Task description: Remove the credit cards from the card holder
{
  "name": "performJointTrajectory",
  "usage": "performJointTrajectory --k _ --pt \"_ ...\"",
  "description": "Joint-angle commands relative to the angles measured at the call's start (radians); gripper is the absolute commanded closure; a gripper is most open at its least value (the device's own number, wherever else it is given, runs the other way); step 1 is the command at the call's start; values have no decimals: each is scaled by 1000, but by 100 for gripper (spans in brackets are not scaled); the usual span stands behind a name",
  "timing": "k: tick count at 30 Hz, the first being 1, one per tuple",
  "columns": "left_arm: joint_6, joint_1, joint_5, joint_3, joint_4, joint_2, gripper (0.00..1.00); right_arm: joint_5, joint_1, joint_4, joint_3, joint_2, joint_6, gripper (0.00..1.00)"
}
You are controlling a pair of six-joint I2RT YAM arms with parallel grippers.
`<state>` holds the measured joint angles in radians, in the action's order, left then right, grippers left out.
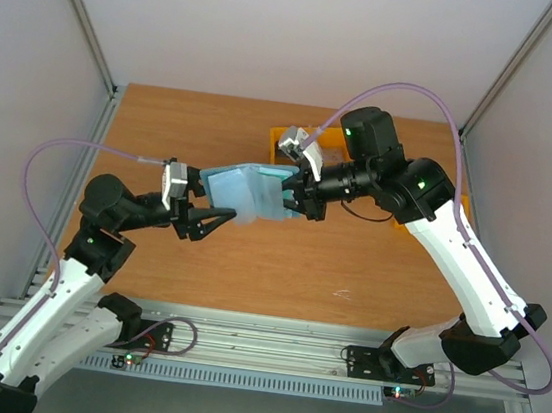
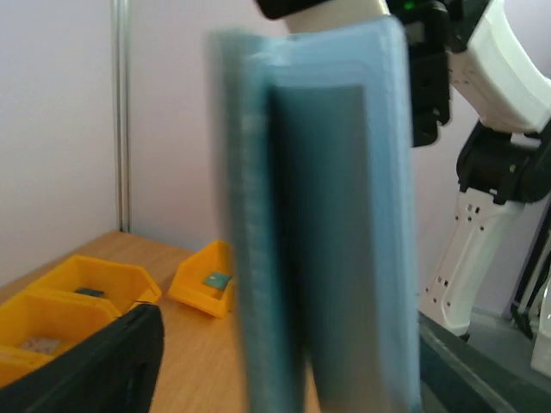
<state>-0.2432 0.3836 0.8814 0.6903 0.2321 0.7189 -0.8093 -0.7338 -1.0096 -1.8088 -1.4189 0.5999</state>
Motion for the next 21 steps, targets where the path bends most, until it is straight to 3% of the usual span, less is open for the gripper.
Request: performJointTrajectory --k 1,6,10,14,21 --pt "45 1 56 23 -24 -33 25 115 0 67 -10 6 -56 99" --pt "65 17 -60 35 -49 -15 1 438 -33 99 -31 -35 -216 99" --pt "87 49 -239 44 -46 15 1 650 -122 136 -34 -75 -272 99" --pt "89 84 -329 45 -45 43 1 838 -211 112 -96 -139 -284 99" --pt "61 100 -515 28 -55 48 1 925 -252 9 -221 -230 -269 99"
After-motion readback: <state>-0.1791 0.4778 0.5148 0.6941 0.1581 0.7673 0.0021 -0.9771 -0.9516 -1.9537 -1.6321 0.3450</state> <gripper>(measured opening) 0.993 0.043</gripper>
